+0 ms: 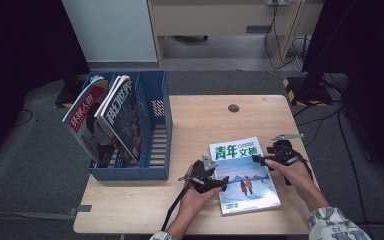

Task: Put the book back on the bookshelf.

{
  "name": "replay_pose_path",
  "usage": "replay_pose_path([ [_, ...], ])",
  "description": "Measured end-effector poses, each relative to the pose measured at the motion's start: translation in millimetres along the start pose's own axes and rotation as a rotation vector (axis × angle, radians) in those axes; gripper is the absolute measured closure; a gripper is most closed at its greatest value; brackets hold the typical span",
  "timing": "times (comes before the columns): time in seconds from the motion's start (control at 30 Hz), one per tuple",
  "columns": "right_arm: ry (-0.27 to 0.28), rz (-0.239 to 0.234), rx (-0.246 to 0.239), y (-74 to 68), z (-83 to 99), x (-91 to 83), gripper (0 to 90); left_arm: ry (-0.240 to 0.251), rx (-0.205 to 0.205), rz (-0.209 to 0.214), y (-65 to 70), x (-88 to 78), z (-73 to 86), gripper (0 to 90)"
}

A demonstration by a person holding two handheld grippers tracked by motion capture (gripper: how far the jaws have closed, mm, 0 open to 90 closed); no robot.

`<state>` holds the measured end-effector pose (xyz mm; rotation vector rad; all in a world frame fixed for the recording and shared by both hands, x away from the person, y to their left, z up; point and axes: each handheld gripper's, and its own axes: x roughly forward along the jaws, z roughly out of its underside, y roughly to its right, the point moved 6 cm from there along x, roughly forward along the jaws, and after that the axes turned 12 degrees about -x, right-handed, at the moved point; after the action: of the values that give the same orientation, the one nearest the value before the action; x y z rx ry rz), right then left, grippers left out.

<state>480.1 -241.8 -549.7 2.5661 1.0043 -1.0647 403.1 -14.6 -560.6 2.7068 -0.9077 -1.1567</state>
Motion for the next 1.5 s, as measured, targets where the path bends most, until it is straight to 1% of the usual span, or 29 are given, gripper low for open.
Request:
replay_pose_path([
  [0.03, -0.011, -0.005, 0.001, 1.2, -1.0, 2.4, 14.3, -0.012, 0.006, -0.007, -0.1, 2.0, 0.6, 15.4],
  [0.07, -0.034, 0.002, -0.006, 4.0, -1.8, 6.2, 15.5, -0.019, 0.008, -0.01, -0.1, 3.8, 1.2, 15.6],
  [0.1, -0.037, 0.007, -0.018, 6.3, -3.5, 8.8, 15.8, -0.027, 0.01, -0.012, -0.3, 5.6, 1.8, 15.8],
  [0.13, -0.043, 0.006, -0.028, 8.8, -4.8, 11.3, 15.8, -0.024, 0.0, -0.005, -0.6, 7.5, 1.5, 15.4],
  [0.2, -0.051, -0.001, -0.019, 13.2, -7.4, 15.9, 16.8, -0.026, -0.021, 0.001, -1.7, 9.8, 0.2, 15.2],
  [0.23, -0.056, -0.006, -0.017, 14.1, -7.8, 17.3, 17.0, -0.031, -0.026, 0.001, -2.2, 10.6, -0.5, 15.2],
  [0.3, -0.073, -0.024, -0.017, 15.4, -8.1, 21.7, 17.0, -0.038, -0.021, 0.001, -2.5, 11.5, -1.7, 15.2],
  [0.37, -0.091, -0.036, -0.022, 16.2, -6.8, 25.7, 16.7, -0.046, -0.042, 0.012, -3.0, 12.9, -2.0, 15.2],
  [0.4, -0.09, -0.057, -0.008, 16.3, -5.8, 27.4, 16.7, -0.053, -0.042, 0.014, -3.3, 13.1, -2.5, 15.2],
  [0.43, -0.087, -0.07, -0.005, 16.6, -5.2, 28.2, 16.4, -0.059, -0.038, 0.013, -3.2, 13.6, -3.3, 15.2],
  [0.5, -0.06, -0.086, -0.013, 15.8, -4.7, 29.7, 16.6, -0.072, -0.02, 0.008, -2.3, 14.9, -5.7, 15.3],
  [0.57, -0.044, -0.102, -0.034, 13.4, -5.3, 31.7, 16.8, -0.084, -0.014, 0.009, -1.3, 16.8, -7.5, 15.4],
  [0.6, -0.039, -0.12, -0.042, 10.4, -5.9, 32.6, 16.9, -0.088, -0.013, 0.011, -1.2, 17.5, -8.2, 15.5],
  [0.63, -0.04, -0.112, -0.046, 9.5, -6.3, 33.5, 16.6, -0.086, -0.015, 0.014, -0.5, 18.9, -9.1, 15.5],
  [0.67, -0.045, -0.11, -0.047, 9.0, -6.7, 33.9, 16.6, -0.092, -0.006, 0.011, -0.9, 19.3, -9.8, 15.1],
  [0.73, -0.037, -0.114, -0.046, 9.2, -6.4, 33.8, 17.4, -0.089, -0.005, 0.008, -0.7, 20.1, -10.5, 14.5],
  [0.8, -0.026, -0.117, -0.04, 10.9, -5.7, 32.7, 21.0, -0.089, -0.003, 0.006, -0.7, 20.2, -10.5, 14.4],
  [0.93, -0.029, -0.116, -0.014, 12.3, -6.0, 28.9, 28.7, -0.087, -0.003, 0.003, -0.4, 20.2, -10.5, 14.6],
  [0.97, -0.022, -0.109, -0.029, 13.4, -6.6, 27.2, 31.6, -0.087, -0.003, 0.004, -0.3, 20.2, -10.5, 14.6],
  [1.03, -0.01, -0.11, -0.031, 12.8, -9.5, 21.6, 35.1, -0.087, -0.001, 0.006, -0.5, 20.3, -10.6, 14.4],
  [1.1, 0.014, -0.122, -0.047, 9.7, -14.2, 15.3, 34.9, -0.085, -0.002, 0.007, -0.4, 20.4, -10.6, 14.4],
  [1.17, 0.016, -0.138, -0.063, 5.6, -16.0, 12.9, 34.8, -0.085, 0.0, 0.008, -0.5, 20.3, -10.5, 14.4],
  [1.27, 0.017, -0.159, -0.072, 0.4, -16.7, 12.0, 35.1, -0.079, 0.0, 0.01, -0.6, 20.5, -10.3, 14.4],
  [1.33, 0.042, -0.187, -0.077, -5.3, -19.2, 9.2, 37.3, -0.073, -0.006, 0.012, -0.6, 20.5, -9.8, 14.4],
  [1.37, 0.045, -0.193, -0.092, -6.9, -19.7, 8.7, 38.0, -0.068, -0.009, 0.013, -0.5, 20.6, -9.5, 14.4],
  [1.4, 0.03, -0.203, -0.101, -11.2, -19.4, 8.5, 38.0, -0.067, -0.009, 0.013, -0.6, 20.5, -9.4, 14.4],
  [1.43, 0.022, -0.201, -0.109, -13.7, -19.3, 9.2, 38.0, -0.066, -0.009, 0.013, -0.6, 20.5, -9.3, 14.4],
  [1.47, 0.006, -0.186, -0.14, -16.1, -19.5, 10.6, 38.0, -0.066, -0.008, 0.014, -0.7, 20.5, -9.4, 14.4],
  [1.5, -0.008, -0.177, -0.154, -18.3, -19.2, 11.7, 36.9, -0.066, -0.008, 0.015, -0.7, 20.5, -9.4, 14.4],
])
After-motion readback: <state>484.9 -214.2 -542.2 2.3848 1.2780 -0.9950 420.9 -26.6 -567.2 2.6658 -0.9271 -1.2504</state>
